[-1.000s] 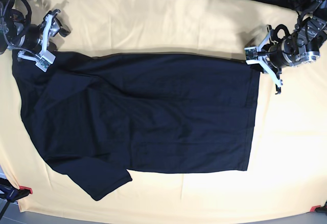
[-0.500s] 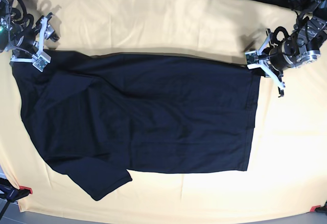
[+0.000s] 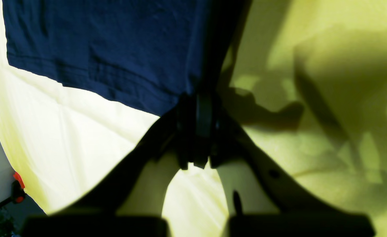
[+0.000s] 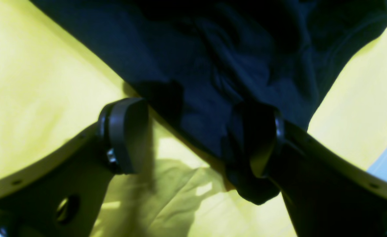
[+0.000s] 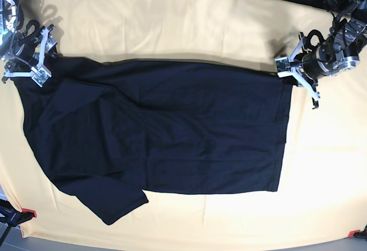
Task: Fold the T-shirt properly
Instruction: 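Grasp the collar-side edge of the shirt with both grippers, then pull the grasped edge away from the hem to straighten the shirt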
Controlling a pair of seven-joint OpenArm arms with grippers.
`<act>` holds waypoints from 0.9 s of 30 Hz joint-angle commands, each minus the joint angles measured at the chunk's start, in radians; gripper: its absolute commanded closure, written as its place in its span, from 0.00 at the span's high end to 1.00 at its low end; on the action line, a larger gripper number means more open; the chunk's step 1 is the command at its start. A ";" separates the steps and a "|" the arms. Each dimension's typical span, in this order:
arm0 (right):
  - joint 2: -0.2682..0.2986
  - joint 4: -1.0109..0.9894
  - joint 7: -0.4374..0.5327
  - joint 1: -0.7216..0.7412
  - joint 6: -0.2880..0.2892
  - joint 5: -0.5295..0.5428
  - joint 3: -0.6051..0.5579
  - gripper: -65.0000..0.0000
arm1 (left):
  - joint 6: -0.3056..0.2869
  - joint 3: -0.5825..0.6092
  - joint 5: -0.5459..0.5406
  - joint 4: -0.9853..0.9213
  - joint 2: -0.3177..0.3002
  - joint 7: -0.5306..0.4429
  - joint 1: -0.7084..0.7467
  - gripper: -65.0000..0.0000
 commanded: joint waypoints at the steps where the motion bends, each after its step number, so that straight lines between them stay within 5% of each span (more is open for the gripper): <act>1: 0.023 0.010 0.014 0.006 -0.004 -0.009 0.012 0.72 | 0.012 -0.012 0.001 0.011 -0.022 -0.003 -0.012 0.00; 5: 0.023 0.010 0.030 0.006 -0.063 -0.105 0.012 0.72 | 0.013 -0.012 0.000 0.011 -0.022 -0.004 -0.012 0.00; 14: 0.019 -0.068 0.055 -0.008 -0.010 -0.023 0.008 0.72 | 0.012 -0.012 -0.001 0.011 -0.022 -0.004 -0.012 0.00; 20: 0.022 -0.173 0.095 0.018 -0.040 -0.057 0.008 0.71 | 0.012 -0.012 -0.001 0.011 -0.022 -0.005 -0.012 0.00; 22: 0.024 -0.172 0.085 0.021 -0.038 -0.053 0.008 0.63 | 0.012 -0.012 -0.001 0.011 -0.022 -0.007 -0.012 0.00; 27: 0.025 -0.169 0.051 0.023 -0.015 -0.037 0.008 0.17 | 0.012 -0.012 -0.001 0.011 -0.025 -0.007 -0.012 0.00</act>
